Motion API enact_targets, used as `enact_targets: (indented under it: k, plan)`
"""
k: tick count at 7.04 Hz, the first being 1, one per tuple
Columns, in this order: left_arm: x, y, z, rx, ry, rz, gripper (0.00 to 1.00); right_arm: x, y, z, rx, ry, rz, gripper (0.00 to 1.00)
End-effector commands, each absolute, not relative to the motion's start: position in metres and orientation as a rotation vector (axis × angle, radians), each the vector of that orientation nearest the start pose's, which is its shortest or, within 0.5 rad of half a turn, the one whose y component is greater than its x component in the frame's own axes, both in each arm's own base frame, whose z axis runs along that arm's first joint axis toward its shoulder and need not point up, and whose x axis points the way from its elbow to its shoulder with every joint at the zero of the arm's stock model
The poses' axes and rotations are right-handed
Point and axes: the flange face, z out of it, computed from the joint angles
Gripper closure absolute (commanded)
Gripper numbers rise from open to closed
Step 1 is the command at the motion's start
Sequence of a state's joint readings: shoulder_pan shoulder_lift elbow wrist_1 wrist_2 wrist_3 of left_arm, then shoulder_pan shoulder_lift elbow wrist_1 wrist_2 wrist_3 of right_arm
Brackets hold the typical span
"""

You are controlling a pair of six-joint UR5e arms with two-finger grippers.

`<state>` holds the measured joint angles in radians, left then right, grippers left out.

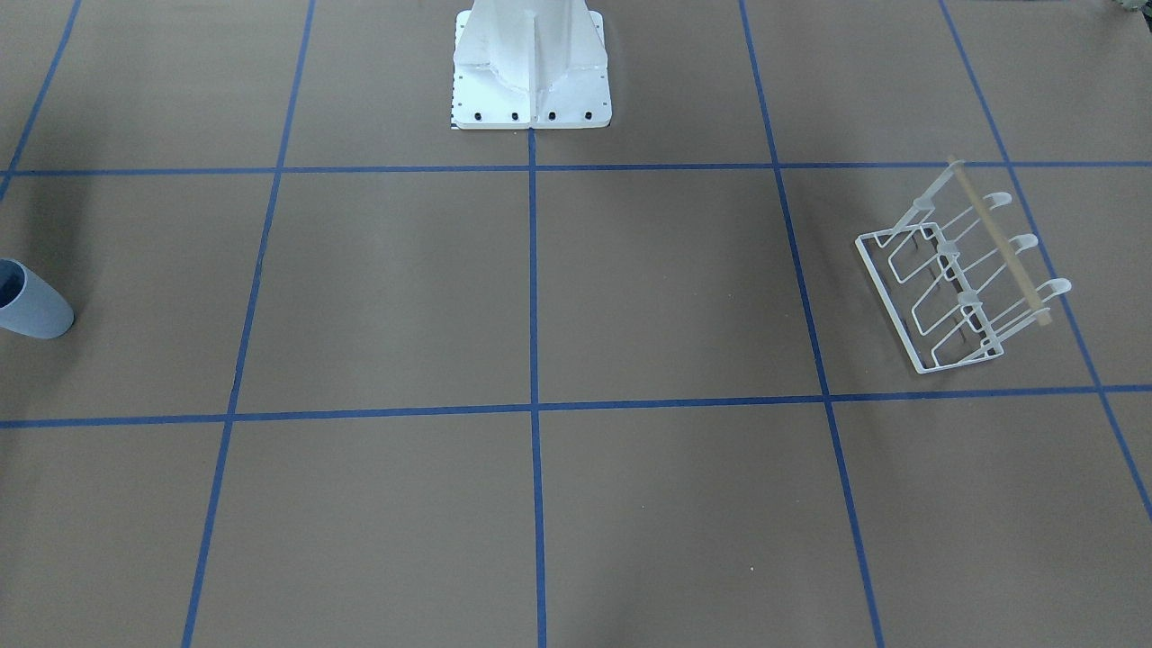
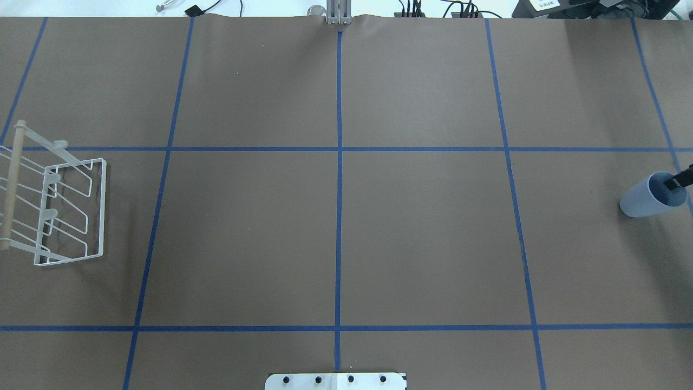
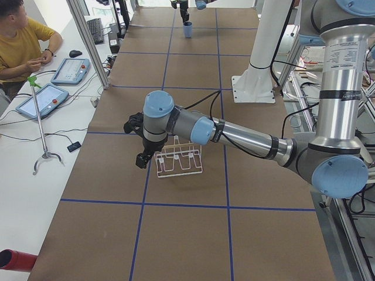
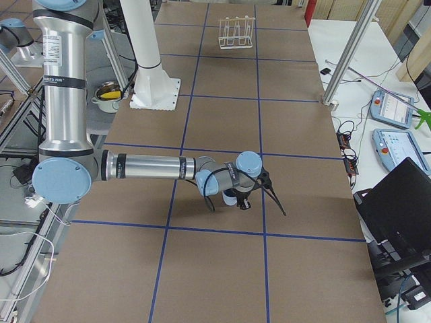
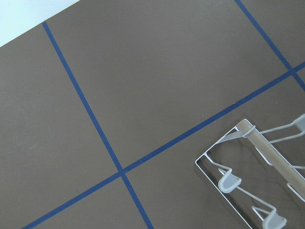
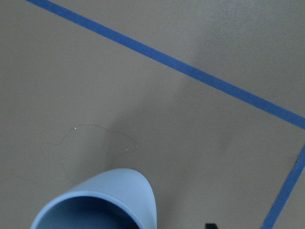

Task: Hang cup on cup holder
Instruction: 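Grasp the light blue cup rim with the right gripper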

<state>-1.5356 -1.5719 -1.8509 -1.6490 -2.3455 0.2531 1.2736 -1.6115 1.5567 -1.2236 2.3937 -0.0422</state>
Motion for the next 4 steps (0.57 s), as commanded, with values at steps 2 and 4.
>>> enact_targets:
  k: [2,4]
  plan:
    - [-0.046,-0.497,0.511,0.426,0.729,0.411,0.01,-0.085,-0.488,0.601,0.251,-0.860,-0.466,1.00]
    - [-0.047,-0.496,0.507,0.437,0.729,0.414,0.01,-0.068,-0.493,0.575,0.306,-0.866,-0.447,1.00]
